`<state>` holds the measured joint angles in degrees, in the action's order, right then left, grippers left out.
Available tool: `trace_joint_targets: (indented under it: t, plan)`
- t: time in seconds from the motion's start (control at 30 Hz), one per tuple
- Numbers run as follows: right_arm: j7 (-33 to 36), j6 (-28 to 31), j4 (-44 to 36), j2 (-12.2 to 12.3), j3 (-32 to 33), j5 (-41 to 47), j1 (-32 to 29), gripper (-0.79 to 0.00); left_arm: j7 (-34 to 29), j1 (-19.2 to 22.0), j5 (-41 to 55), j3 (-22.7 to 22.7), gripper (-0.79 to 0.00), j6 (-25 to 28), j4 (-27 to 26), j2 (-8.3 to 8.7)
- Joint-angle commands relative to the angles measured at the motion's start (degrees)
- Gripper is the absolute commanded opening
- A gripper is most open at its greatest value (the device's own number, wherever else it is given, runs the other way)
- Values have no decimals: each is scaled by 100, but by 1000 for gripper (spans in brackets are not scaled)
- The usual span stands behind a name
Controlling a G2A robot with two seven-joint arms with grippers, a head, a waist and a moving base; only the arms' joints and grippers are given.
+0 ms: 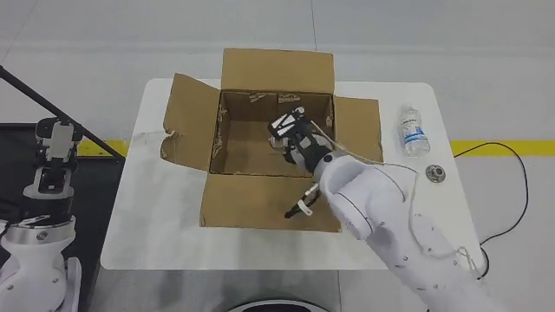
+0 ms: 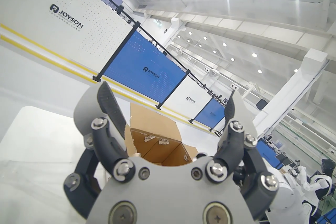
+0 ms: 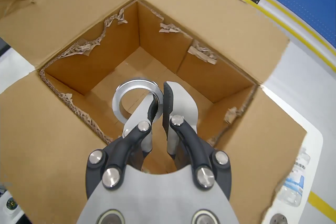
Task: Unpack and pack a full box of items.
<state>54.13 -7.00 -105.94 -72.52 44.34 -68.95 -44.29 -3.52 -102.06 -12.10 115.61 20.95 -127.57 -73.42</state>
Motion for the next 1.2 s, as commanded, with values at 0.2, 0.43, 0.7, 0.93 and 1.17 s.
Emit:
trace_joint_targets:
  t: [0.2,0.43,0.7,0.93,1.17]
  plan:
    - [21,-617,2649,-935,-1466,621,1697,-785,-1,0,-2,-1,0,1,0,0]
    - [-111,-708,4302,-1676,-2110,946,2238,-785,-1,0,-2,-1,0,1,0,0]
    - [-107,-357,5574,-2230,-2316,1189,2512,-653,-1,0,-2,-1,0,1,0,0]
    - [-164,-115,6231,-2519,-2312,1239,2605,-594,-1,0,-2,-1,0,1,0,0]
    - [-235,75,6473,-2635,-2187,1169,2665,-526,-1,0,-2,-1,0,1,0,0]
